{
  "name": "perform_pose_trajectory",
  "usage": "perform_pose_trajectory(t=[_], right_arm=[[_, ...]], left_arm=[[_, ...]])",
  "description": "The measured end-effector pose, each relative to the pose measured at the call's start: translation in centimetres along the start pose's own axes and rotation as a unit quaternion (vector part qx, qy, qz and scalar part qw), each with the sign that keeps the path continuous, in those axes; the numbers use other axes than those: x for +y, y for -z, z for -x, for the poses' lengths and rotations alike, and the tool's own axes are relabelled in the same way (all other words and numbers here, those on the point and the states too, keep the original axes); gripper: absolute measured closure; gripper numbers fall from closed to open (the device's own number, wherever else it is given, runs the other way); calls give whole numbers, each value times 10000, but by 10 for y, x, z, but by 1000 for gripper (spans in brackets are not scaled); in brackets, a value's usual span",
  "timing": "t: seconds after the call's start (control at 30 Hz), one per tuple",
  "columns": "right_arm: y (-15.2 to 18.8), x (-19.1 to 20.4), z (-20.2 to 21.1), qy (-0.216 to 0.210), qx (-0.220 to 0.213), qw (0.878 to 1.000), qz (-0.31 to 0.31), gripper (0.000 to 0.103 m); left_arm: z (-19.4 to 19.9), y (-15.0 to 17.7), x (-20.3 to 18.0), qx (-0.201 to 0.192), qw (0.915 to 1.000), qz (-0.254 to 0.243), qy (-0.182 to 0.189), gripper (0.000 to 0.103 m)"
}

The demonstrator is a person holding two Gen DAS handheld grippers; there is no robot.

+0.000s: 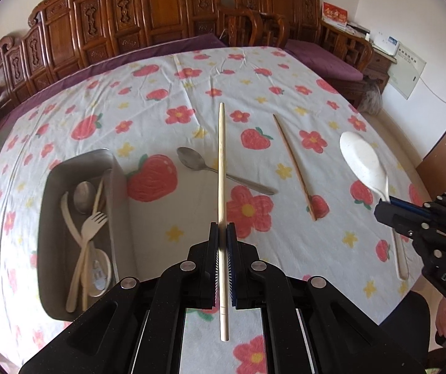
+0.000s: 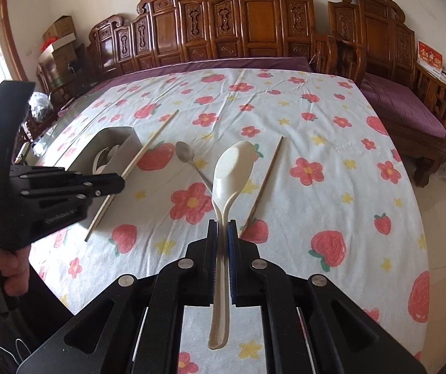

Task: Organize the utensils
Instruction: 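Lift the chopstick with the left tool while the right carries the spoon toward the tray, then lower the chopstick into the tray with the left tool while the right drops the spoon in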

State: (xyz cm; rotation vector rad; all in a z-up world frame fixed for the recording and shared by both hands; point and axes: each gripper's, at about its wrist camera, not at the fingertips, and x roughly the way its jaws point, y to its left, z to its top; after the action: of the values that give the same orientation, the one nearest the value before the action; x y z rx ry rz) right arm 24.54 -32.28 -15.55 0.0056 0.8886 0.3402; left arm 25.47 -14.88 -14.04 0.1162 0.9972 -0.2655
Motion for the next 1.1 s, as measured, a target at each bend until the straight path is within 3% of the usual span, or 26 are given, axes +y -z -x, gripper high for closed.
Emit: perform_pose_trajectory(t=[0.57, 1.1], right_arm=[[-18, 37, -8, -113, 1, 9989, 453, 95], [-53, 126, -52, -584, 117, 9945, 863, 95]], left_arm=[[37, 20, 76, -245, 9993, 274, -18, 98], [10, 22, 169, -92, 9963, 851, -113, 98]])
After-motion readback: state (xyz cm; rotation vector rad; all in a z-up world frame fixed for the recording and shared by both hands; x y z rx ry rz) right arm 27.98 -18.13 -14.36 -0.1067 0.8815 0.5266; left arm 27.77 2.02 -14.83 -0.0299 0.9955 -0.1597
